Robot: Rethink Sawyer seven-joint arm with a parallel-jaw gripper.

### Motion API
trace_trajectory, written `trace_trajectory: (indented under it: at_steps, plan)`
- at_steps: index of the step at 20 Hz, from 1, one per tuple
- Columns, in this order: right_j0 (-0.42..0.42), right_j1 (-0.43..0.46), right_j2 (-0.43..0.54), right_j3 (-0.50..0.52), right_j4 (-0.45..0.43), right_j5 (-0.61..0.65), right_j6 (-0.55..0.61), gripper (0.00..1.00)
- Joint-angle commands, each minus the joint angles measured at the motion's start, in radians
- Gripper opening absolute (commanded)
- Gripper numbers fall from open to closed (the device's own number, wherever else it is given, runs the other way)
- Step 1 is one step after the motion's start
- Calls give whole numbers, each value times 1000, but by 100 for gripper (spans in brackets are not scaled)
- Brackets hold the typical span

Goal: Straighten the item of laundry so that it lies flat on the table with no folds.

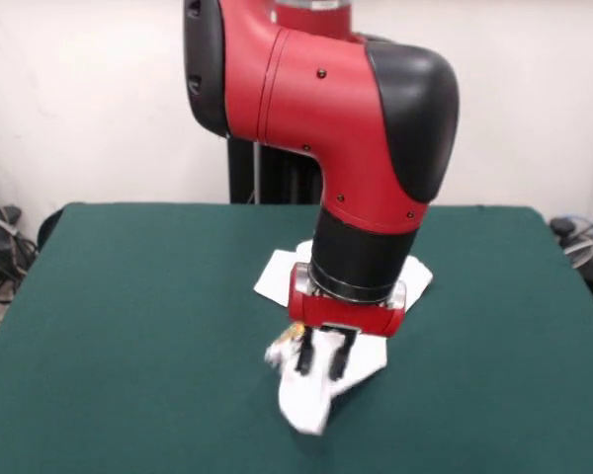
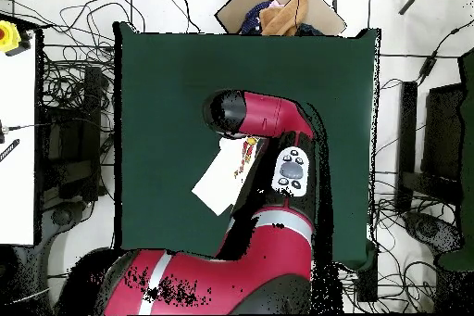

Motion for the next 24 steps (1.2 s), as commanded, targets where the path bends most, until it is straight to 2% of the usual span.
trace_trajectory:
  at_steps: [1, 11, 15, 19, 22, 24]
  plan:
    - [-13, -25, 102, 5, 16, 166, 73, 100]
    - [-31, -35, 142, 102, 33, 50, 107, 100]
    - [-23, -79, 150, 149, 51, 93, 130, 100]
    - [-28, -88, 186, 226, 87, 77, 160, 100]
    - [-4, -87, 161, 239, 85, 104, 186, 100]
    - [0, -108, 158, 284, 92, 101, 194, 100]
